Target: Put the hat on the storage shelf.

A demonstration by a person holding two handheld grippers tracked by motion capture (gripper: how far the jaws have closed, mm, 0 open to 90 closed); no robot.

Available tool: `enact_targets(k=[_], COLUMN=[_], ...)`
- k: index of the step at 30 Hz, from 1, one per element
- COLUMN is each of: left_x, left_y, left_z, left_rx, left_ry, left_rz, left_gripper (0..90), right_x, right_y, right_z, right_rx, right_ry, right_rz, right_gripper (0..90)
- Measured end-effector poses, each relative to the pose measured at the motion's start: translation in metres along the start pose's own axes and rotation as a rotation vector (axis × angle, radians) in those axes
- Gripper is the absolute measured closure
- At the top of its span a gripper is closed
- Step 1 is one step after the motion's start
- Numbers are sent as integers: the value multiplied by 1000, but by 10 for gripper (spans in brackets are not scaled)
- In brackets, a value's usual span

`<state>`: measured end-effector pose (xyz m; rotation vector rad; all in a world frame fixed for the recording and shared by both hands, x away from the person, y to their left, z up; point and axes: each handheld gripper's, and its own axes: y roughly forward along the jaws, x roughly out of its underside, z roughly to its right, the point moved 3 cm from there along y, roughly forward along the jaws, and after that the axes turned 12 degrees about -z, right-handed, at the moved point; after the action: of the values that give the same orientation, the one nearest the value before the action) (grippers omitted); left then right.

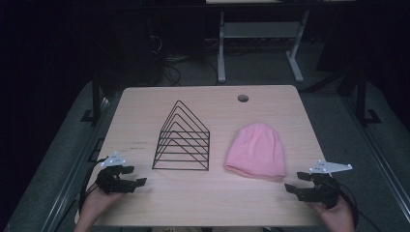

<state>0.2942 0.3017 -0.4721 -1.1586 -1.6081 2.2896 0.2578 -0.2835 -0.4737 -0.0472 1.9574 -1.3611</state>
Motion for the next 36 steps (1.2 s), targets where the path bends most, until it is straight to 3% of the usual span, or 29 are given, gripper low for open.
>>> enact_targets(k=[9,17,23,26,30,33,36], left_x=[2,2,2,2,1,1,2], left_y=[0,-1,-1,-1,-1,-2,-2], left_z=[0,0,-1,-1,-2,-2,-1], left_rx=[-3,-1,1,-8,-10,-14,-12], left_ry=[22,12,-2,12,1,18,8], left_rz=[-7,-4,2,-4,1,-4,4], left_gripper=[237,234,232,232,230,230,230], right_x=[-2,-13,-33,-44,-59,-68,-77], right_y=[-1,1,-1,-3,-6,-5,-5], right_z=[0,-8,-10,-9,-7,-5,-2], right_rx=[-11,-22,-33,-35,-43,-49,-62], right_ry=[6,-26,-44,-55,-70,-70,-69], right_rz=[15,16,-9,-18,-5,-27,-52], right_gripper=[271,253,248,229,219,219,219])
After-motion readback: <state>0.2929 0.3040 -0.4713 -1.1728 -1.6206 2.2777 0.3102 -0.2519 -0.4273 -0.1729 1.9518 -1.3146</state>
